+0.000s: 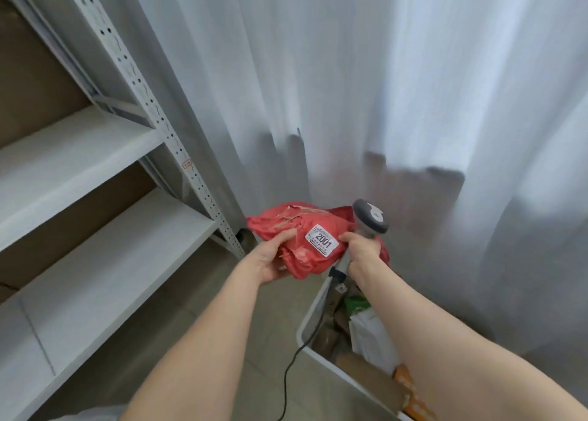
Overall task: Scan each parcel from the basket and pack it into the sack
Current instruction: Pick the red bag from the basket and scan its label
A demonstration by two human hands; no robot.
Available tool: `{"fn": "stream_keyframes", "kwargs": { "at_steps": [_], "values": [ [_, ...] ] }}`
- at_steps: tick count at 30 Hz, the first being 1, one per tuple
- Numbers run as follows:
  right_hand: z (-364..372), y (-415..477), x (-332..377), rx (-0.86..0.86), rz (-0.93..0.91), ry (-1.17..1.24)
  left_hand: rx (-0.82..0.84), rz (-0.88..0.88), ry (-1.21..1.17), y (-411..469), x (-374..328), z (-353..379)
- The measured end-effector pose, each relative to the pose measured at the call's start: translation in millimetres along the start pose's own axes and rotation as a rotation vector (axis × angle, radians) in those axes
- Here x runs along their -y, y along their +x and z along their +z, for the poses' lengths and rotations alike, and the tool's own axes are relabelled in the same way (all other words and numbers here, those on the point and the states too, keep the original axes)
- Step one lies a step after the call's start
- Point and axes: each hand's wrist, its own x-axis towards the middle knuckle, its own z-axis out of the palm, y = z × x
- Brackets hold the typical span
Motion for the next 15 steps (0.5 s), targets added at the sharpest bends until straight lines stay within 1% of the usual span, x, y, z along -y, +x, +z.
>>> {"fn": "stream_keyframes", "kwargs": {
  "at_steps": [1, 3, 4, 5, 6, 7, 8, 10, 12, 15],
  "values": [
    [6, -9, 1, 0.023, -0.083, -0.046, -0.072, 0.016, -0.046, -5, -5, -14],
    [14, -29, 5, 0.086, -0.212, -0.147, -0.336, 0.104, -0.076, -11, -17, -44],
    [18, -37, 7, 0.117, -0.255, -0.175, -0.474, 0.161, -0.019, -13, -23, -59],
    [20, -45, 8, 0.150, -0.289, -0.201, -0.564, 0.212, 0.057, -15, -29, -72],
    [21, -52, 8, 0.183, -0.316, -0.228, -0.608, 0.236, 0.148, -18, -34, -81],
    [23, -58, 9, 0.209, -0.334, -0.255, -0.615, 0.239, 0.242, -22, -38, -87],
    [25, -62, 10, 0.225, -0.343, -0.279, -0.586, 0.217, 0.322, -27, -41, -89],
    [27, -71, 12, 0.234, -0.335, -0.288, -0.459, 0.152, 0.395, -36, -44, -89],
    [28, -76, 15, 0.212, -0.303, -0.280, -0.317, 0.075, 0.376, -40, -47, -89],
    [21, -77, 25, 0.200, -0.186, -0.171, -0.223, 0.101, 0.178, -47, -57, -79]
  ]
}}
